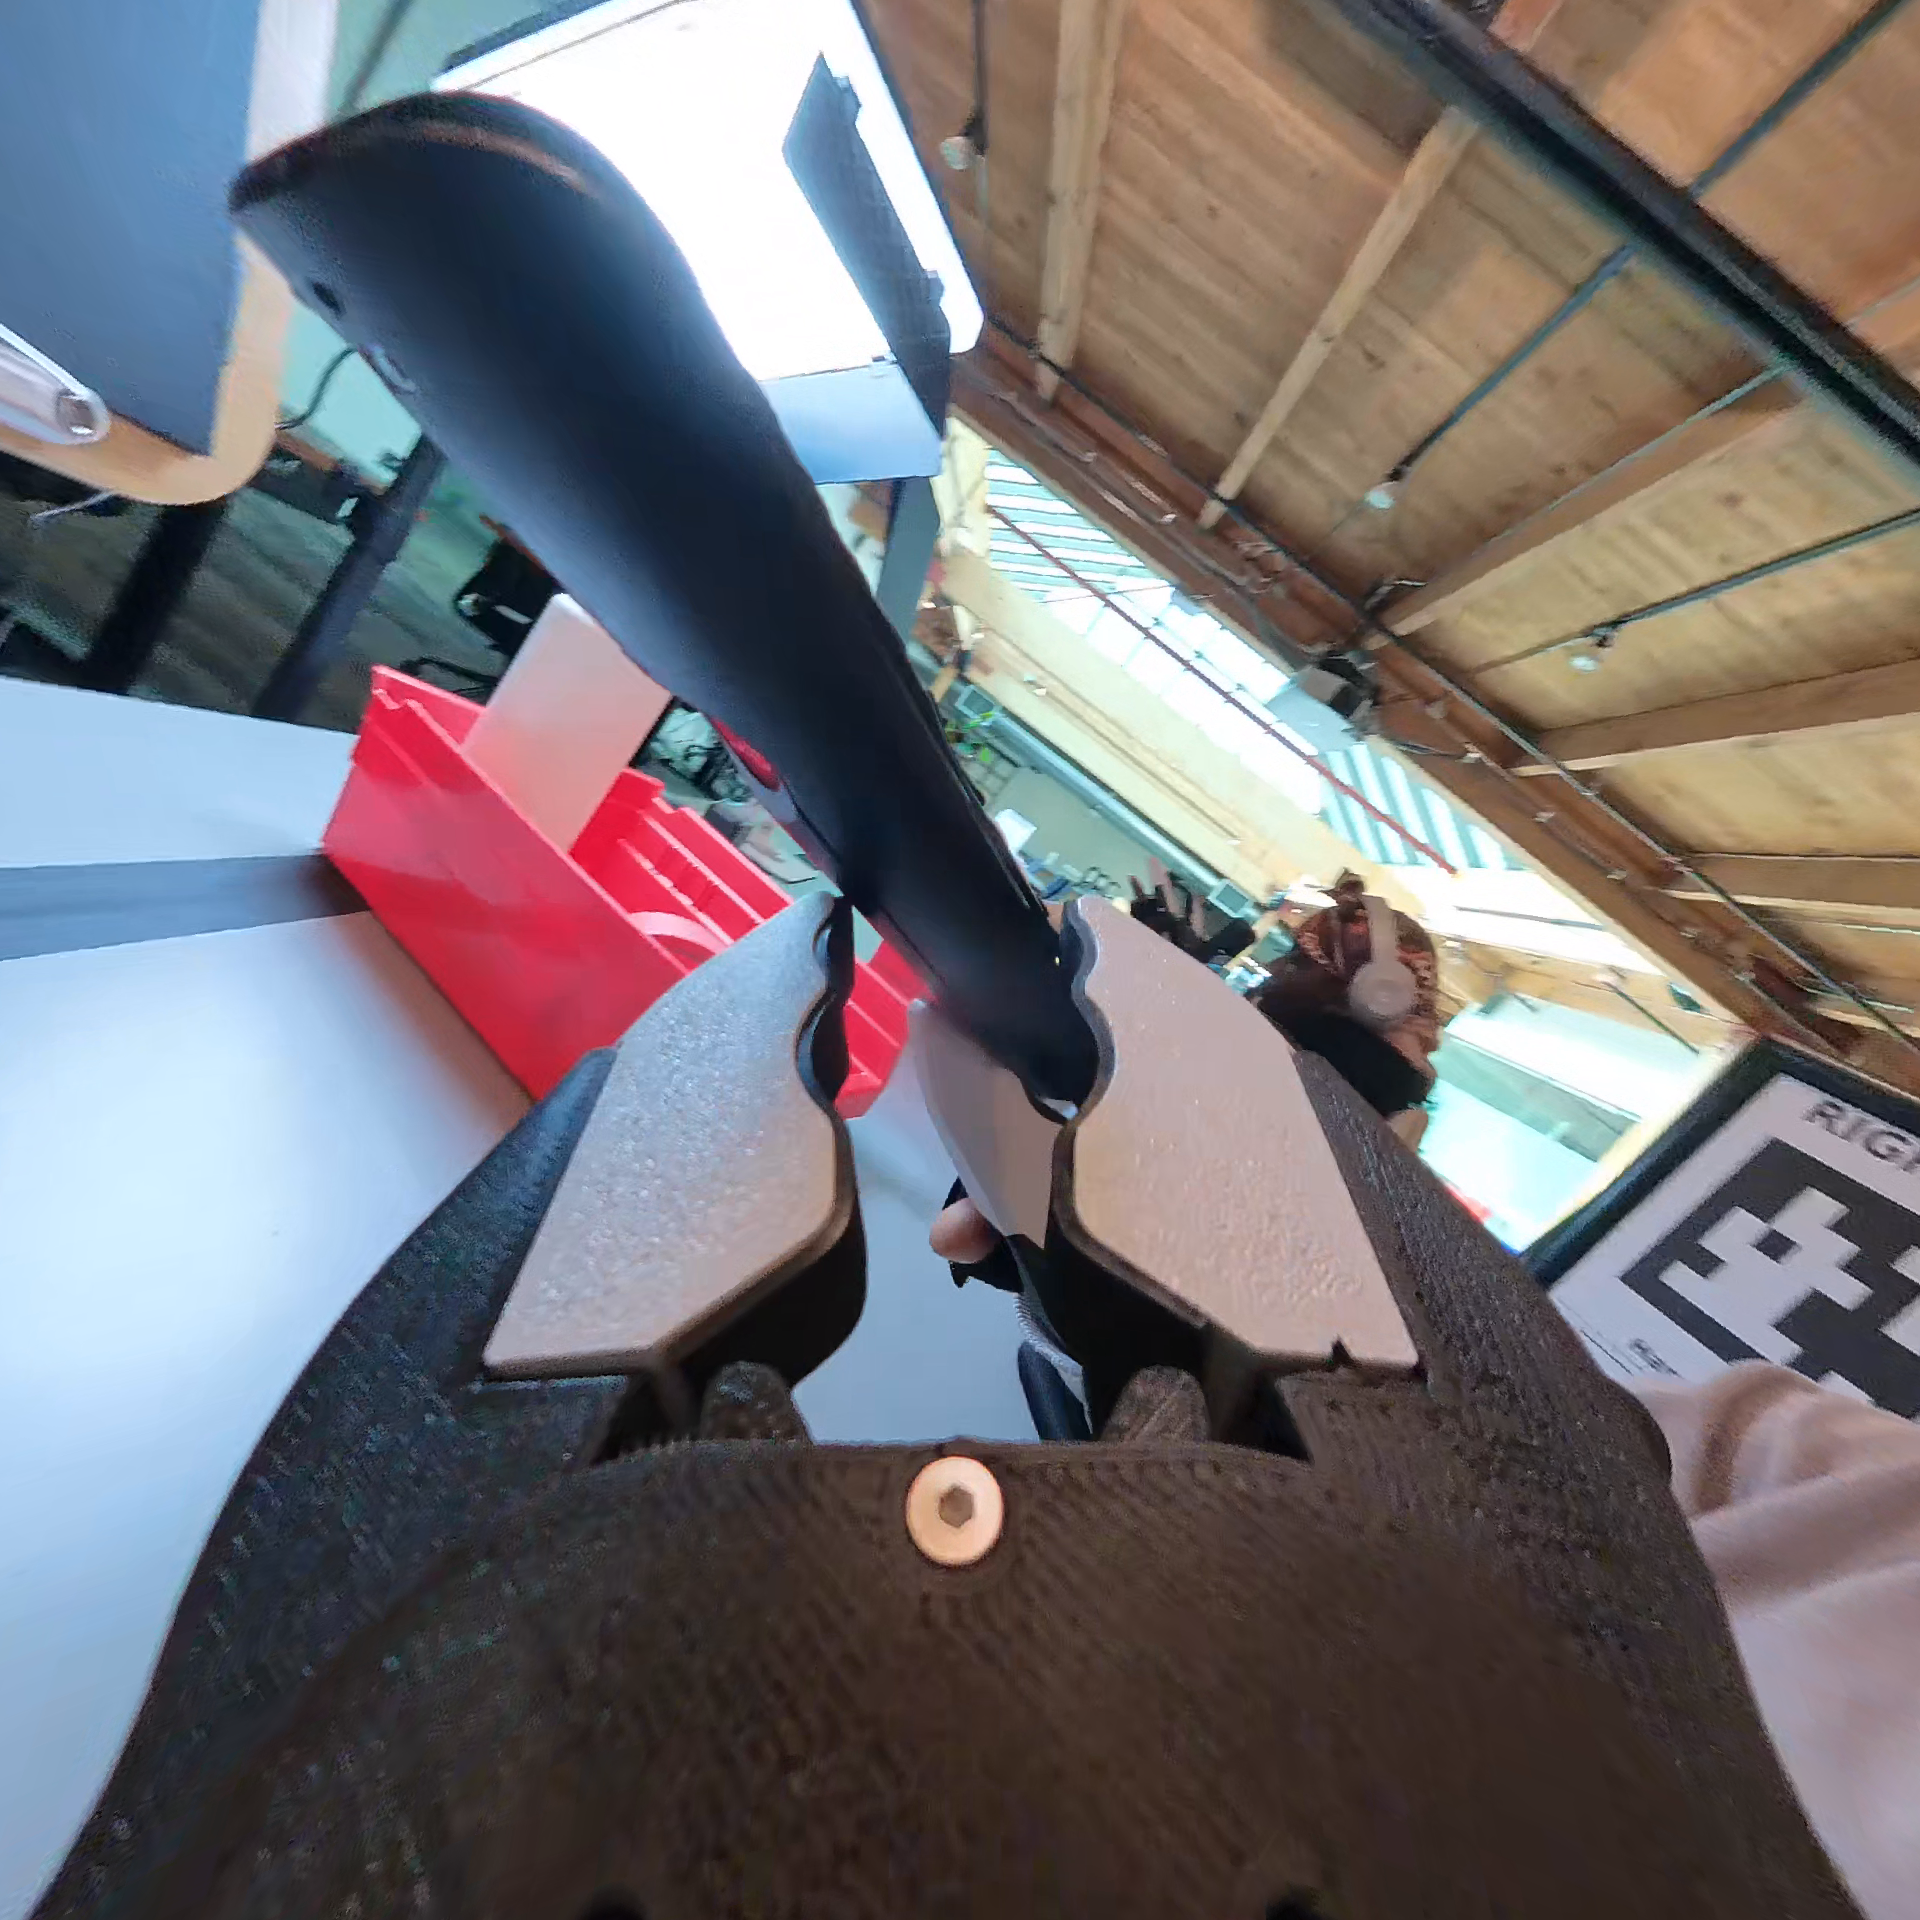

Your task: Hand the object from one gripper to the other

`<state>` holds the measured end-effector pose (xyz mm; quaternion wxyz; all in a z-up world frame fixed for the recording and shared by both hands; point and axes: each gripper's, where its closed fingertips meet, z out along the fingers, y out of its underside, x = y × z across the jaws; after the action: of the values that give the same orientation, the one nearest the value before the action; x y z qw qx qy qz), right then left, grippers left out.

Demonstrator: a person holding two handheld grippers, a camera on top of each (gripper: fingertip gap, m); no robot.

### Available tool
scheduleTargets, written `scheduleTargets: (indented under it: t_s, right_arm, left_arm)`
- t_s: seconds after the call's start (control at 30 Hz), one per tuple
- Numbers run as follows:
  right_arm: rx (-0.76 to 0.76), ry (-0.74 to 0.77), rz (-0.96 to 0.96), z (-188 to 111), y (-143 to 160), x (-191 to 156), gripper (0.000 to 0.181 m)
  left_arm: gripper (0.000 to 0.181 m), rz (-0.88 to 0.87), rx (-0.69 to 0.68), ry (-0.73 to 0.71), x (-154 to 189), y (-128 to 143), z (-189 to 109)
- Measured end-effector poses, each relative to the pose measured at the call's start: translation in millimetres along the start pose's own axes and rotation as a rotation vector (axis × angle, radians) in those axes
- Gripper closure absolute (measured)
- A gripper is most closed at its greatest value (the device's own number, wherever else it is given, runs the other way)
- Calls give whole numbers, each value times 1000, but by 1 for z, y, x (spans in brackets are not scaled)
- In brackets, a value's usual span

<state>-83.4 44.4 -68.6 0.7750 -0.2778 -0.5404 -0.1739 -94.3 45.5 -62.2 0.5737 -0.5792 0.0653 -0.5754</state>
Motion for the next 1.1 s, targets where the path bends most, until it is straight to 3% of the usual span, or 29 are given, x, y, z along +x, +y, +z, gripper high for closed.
scheduleTargets:
  t_s: [0.1,0.17,0.2,0.37,0.5,0.57,0.67,0.8,0.93,1.03,1.1]
  right_arm:
    - [56,-23,28,-3,-7,3,156]
    - [67,-88,143,-3,-8,7,141]
    - [68,-166,252,-3,-10,6,129]
    - [124,-565,933,-12,-22,14,103]
    - [240,-1031,1285,-41,-39,-7,111]
    - [323,-1143,1414,-49,-50,-8,154]
    - [312,-979,1366,-34,-42,-8,157]
    - [250,-632,1098,-16,-24,5,157]
    - [103,-205,618,-3,1,21,157]
    - [21,18,210,-1,9,19,157]
    - [9,110,35,-2,7,11,157]
  left_arm:
    - [144,25,6,84,7,-2,-2]
    - [150,109,3,108,11,-7,-5]
    - [152,150,6,132,16,-11,-9]
    - [156,341,-100,254,35,-11,-23]
    - [157,426,-215,347,50,8,-24]
    - [157,476,-292,377,54,23,-24]
    - [161,490,-274,310,47,16,-21]
    - [154,388,-150,163,34,-7,-12]
    - [126,191,-50,129,37,-24,-6]
    - [117,192,-29,62,38,-24,0]
    - [132,223,-21,-36,29,-24,0]
